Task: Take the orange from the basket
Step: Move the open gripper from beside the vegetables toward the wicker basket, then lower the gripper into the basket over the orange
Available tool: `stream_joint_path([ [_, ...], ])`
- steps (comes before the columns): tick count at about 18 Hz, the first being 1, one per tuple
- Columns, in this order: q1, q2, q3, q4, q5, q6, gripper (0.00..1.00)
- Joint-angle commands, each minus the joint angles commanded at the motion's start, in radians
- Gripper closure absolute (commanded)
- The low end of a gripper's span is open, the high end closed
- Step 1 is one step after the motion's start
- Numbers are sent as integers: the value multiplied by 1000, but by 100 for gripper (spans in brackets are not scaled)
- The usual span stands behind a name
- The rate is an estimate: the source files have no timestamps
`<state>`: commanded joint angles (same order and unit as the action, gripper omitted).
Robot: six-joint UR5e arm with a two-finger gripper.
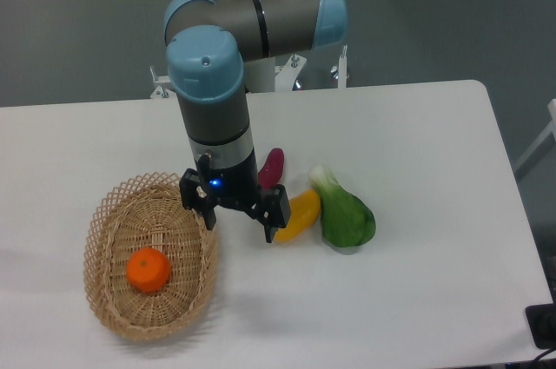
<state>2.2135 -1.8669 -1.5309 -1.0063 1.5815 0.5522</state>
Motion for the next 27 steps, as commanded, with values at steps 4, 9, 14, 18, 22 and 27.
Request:
stream_joint_path([
  [4,0,0,-8,3,0,0,0],
  [9,-3,-3,-9,3,2,-12,0],
  [14,-26,-23,-14,26,2,-52,0],
  [18,-107,-72,-25,81,8,-156,0],
  [22,-178,-109,-55,141,9,-233,0],
  [27,-219,-120,-89,144,2,-232,0],
])
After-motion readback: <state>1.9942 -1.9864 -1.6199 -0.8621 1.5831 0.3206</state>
